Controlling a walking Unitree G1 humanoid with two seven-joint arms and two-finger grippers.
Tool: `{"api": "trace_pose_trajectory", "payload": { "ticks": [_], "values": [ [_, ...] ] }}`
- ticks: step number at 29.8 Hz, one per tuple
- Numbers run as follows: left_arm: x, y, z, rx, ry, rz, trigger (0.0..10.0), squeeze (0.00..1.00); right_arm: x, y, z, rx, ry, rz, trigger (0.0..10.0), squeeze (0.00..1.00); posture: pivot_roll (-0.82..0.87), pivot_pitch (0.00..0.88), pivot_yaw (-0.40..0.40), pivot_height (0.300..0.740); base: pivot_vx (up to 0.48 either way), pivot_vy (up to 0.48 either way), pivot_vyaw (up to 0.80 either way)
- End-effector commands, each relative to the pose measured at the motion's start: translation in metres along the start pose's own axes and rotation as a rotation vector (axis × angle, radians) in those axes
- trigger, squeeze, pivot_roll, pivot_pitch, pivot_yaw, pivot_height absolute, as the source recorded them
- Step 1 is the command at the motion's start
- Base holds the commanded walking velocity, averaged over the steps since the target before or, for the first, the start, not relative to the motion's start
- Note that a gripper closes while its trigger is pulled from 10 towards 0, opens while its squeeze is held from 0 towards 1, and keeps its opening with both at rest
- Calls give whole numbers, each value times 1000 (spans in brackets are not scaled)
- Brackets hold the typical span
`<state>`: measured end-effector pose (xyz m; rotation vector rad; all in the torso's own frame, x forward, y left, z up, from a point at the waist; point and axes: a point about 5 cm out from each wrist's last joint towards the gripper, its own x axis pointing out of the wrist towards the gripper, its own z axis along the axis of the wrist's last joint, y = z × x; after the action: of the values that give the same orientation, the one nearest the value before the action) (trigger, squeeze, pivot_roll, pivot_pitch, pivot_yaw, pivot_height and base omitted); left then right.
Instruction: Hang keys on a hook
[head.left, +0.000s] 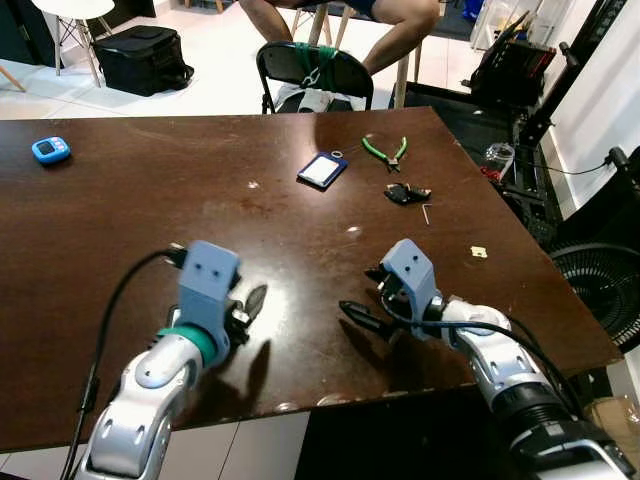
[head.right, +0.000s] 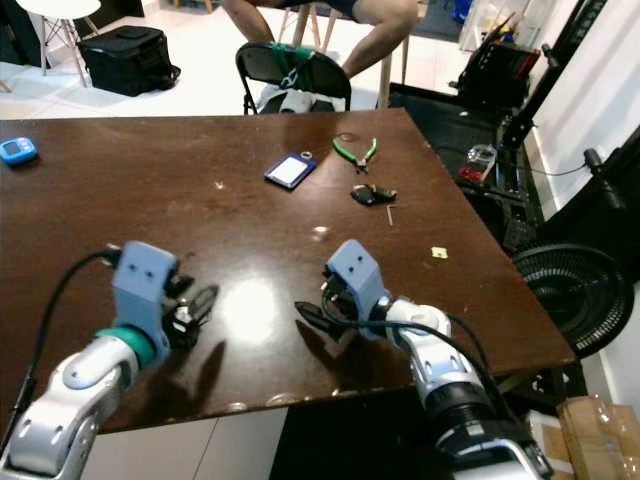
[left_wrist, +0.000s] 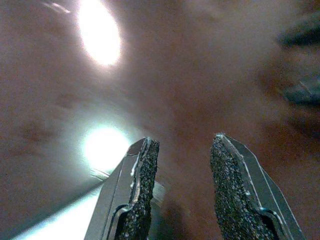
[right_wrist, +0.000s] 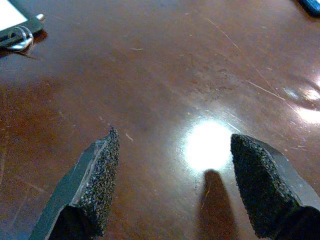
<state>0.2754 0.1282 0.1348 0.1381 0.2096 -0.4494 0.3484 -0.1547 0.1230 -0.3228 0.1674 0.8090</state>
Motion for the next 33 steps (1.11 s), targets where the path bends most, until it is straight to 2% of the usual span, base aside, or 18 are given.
{"api": "trace_pose_trajectory", "payload": {
  "ticks": [1, 2, 4, 6, 11, 16, 19, 28, 33],
  "values": [
    [2, -9, -10, 22, 63, -75, 10000, 0, 2, 0, 1, 8, -9, 0, 10000, 0, -43, 89, 42, 740, 0, 0, 0],
    [4, -12, -14, 42, 86, -108, 10000, 0, 3, 0, 2, 9, -12, 0, 10000, 0, -45, 88, 45, 740, 0, 0, 0],
    [4, -12, -14, 42, 86, -108, 10000, 0, 3, 0, 2, 9, -12, 0, 10000, 0, -45, 88, 45, 740, 0, 0, 0],
    [6, -11, -20, 87, 124, -95, 10000, 0, 2, 0, 3, 17, -18, -3, 10000, 0, -41, 90, 45, 740, 0, 0, 0],
    [8, -7, -23, 79, 171, -42, 10000, 0, 1, 0, 4, 27, -20, -3, 10000, 0, -35, 92, 43, 740, 0, 0, 0],
    [8, 4, -27, 36, 211, 43, 10000, 0, 4, 2, 5, 27, -23, -1, 10000, 0, -24, 91, 37, 740, 0, 0, 0],
    [8, 15, -25, -30, 204, 101, 10000, 0, 6, 2, 5, 28, -22, 0, 10000, 0, -24, 90, 36, 740, 0, 0, 0],
    [8, 15, -24, -29, 199, 91, 10000, 0, 6, 2, 4, 31, -20, -1, 10000, 0, -28, 89, 37, 740, 0, 0, 0],
    [4, 16, -7, -132, 50, 75, 10000, 0, 5, 2, 3, 33, -16, -4, 10000, 0, -28, 86, 35, 740, 0, 0, 0]
  ]
}}
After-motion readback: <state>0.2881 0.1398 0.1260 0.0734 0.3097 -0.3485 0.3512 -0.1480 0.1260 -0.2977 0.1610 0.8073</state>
